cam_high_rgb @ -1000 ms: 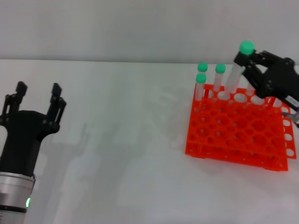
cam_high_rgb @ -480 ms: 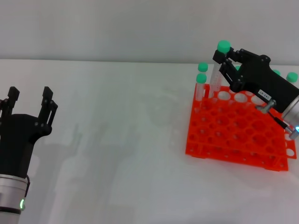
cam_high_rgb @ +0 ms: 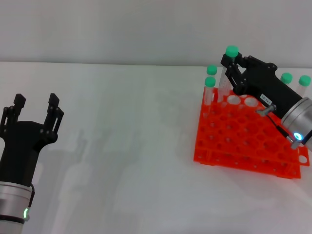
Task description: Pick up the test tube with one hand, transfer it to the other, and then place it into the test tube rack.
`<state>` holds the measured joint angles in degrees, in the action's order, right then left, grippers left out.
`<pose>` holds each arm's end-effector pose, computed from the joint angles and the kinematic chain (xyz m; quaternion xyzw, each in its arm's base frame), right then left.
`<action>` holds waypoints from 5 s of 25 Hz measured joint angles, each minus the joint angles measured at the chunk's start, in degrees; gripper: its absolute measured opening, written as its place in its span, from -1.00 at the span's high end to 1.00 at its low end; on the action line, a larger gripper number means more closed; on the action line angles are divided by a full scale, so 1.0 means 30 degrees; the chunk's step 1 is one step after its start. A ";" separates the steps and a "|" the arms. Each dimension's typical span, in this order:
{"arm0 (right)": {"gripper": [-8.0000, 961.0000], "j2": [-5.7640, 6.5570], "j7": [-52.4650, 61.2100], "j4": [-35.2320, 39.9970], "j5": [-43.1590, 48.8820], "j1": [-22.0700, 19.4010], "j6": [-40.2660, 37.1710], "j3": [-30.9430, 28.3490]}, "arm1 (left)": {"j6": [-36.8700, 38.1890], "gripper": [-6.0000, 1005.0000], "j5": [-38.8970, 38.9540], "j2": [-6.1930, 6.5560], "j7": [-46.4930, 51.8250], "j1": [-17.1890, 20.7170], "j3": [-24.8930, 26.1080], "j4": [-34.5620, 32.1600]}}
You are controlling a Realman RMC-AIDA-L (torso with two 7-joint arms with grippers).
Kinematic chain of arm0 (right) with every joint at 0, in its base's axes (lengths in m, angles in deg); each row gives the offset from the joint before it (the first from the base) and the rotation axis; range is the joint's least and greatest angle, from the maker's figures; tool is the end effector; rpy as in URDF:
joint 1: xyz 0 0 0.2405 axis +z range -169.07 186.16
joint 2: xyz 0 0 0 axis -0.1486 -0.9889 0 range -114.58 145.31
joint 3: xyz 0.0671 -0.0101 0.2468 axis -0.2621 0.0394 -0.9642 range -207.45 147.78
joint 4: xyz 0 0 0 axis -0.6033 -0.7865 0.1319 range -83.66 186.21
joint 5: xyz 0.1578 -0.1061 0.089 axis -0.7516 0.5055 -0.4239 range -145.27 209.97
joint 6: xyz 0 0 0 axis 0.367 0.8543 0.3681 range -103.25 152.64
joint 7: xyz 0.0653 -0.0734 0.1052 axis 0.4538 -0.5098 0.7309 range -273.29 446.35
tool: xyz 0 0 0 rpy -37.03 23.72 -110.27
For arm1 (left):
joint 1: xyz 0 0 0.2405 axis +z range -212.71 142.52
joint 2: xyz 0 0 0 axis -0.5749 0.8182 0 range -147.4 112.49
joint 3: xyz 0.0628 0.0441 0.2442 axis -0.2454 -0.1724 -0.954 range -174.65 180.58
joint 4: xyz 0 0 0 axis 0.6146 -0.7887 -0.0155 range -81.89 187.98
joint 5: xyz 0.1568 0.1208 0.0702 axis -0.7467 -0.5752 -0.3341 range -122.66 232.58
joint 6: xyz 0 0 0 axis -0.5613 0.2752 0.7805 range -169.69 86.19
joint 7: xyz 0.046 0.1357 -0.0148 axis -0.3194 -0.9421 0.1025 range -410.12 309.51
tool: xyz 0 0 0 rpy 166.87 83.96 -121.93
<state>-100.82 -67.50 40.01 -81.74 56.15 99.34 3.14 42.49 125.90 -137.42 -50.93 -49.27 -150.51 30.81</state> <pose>0.2086 0.3919 -0.0413 -0.7963 0.1711 0.4216 0.3985 -0.3046 0.2610 -0.0293 -0.6285 -0.2166 -0.3883 0.6382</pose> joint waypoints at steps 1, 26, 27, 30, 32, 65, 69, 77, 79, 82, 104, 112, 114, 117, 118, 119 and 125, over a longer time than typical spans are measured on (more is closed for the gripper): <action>0.58 -0.0001 -0.0264 -0.0240 0.0010 0.0061 -0.0158 -0.0283 | -0.0014 -0.47 -0.0002 0.0000 0.0001 0.0001 -0.0006 0.0001; 0.58 0.0001 -0.2542 -0.1590 0.7648 -0.0473 -0.3423 -0.9890 | -0.0263 -0.46 -0.0095 0.0030 0.0171 -0.0050 -0.0023 0.0298; 0.58 0.0001 -0.2543 -0.1575 0.7656 -0.0534 -0.3426 -1.0022 | -0.0262 -0.46 -0.0107 0.0031 0.0172 -0.0049 -0.0022 0.0304; 0.58 0.0001 -0.2541 -0.1546 0.7689 -0.0640 -0.3433 -1.0248 | -0.0261 -0.46 -0.0133 0.0047 0.0176 -0.0050 -0.0022 0.0324; 0.58 0.0001 -0.2542 -0.1540 0.7657 -0.0657 -0.3443 -1.0255 | -0.0260 -0.46 -0.0139 0.0054 0.0178 -0.0049 -0.0022 0.0323; 0.58 0.0001 -0.3059 -0.1898 0.7770 -0.1388 -0.4143 -1.0641 | -0.0417 -0.46 -0.0119 0.0060 0.0646 -0.0536 -0.0022 0.0782; 0.58 0.0000 -0.3061 -0.1904 0.7840 -0.1611 -0.3985 -1.0573 | -0.0427 -0.46 -0.0128 0.0059 0.0665 -0.0580 -0.0022 0.0791; 0.57 0.0001 -0.3063 -0.1899 0.8536 -0.1923 -0.4018 -1.0618 | -0.0428 -0.46 -0.0173 0.0059 0.0677 -0.0692 -0.0026 0.0791; 0.58 0.0000 -0.3062 -0.1898 0.8760 -0.1924 -0.4138 -1.0617 | -0.0430 -0.46 -0.0178 0.0059 0.0678 -0.0697 -0.0040 0.0764; 0.58 0.0000 -0.3068 -0.1888 0.9048 -0.1913 -0.4288 -1.0638 | -0.0446 -0.46 -0.0183 0.0058 0.0678 -0.0713 -0.0049 0.0733; 0.30 0.0000 -0.3084 -0.1931 0.9980 -0.2133 -0.4711 -1.1257 | -0.0457 -0.47 -0.0181 0.0059 0.0677 -0.0753 -0.0052 0.0650; -0.37 -0.0001 -0.2940 -0.1921 1.0003 -0.3492 -0.2191 -1.1110 | -0.0453 -0.47 -0.0179 0.0059 0.0677 -0.0753 -0.0035 0.0765; -0.48 0.0000 -0.2908 -0.1916 1.0017 -0.4124 -0.1168 -1.1070 | -0.0453 -0.47 -0.0167 0.0059 0.0676 -0.0755 -0.0001 0.0771; -0.59 0.0036 -0.2842 -0.1901 1.0033 -0.4999 -0.0074 -1.1063 | -0.0453 -0.47 -0.0090 0.0063 0.0675 -0.0770 0.0091 0.0778; -0.63 0.0044 -0.2820 -0.1832 1.0012 -0.5358 0.0282 -1.1124 | -0.0453 -0.47 -0.0077 0.0071 0.0676 -0.0802 0.0119 0.0796; -0.63 0.0052 -0.2794 -0.1716 0.9956 -0.5818 0.0704 -1.1209 | -0.0453 -0.47 -0.0049 0.0080 0.0677 -0.0852 0.0141 0.0838; -0.62 0.0173 -0.2773 0.0214 0.9699 -0.8064 0.1398 -1.3780 | -0.0454 -0.47 -0.0010 0.0089 0.0754 -0.1040 0.0154 0.1507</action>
<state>-100.31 -75.82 40.65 -52.65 31.96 103.54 -38.20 41.13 125.87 -137.15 -48.67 -52.39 -150.05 35.33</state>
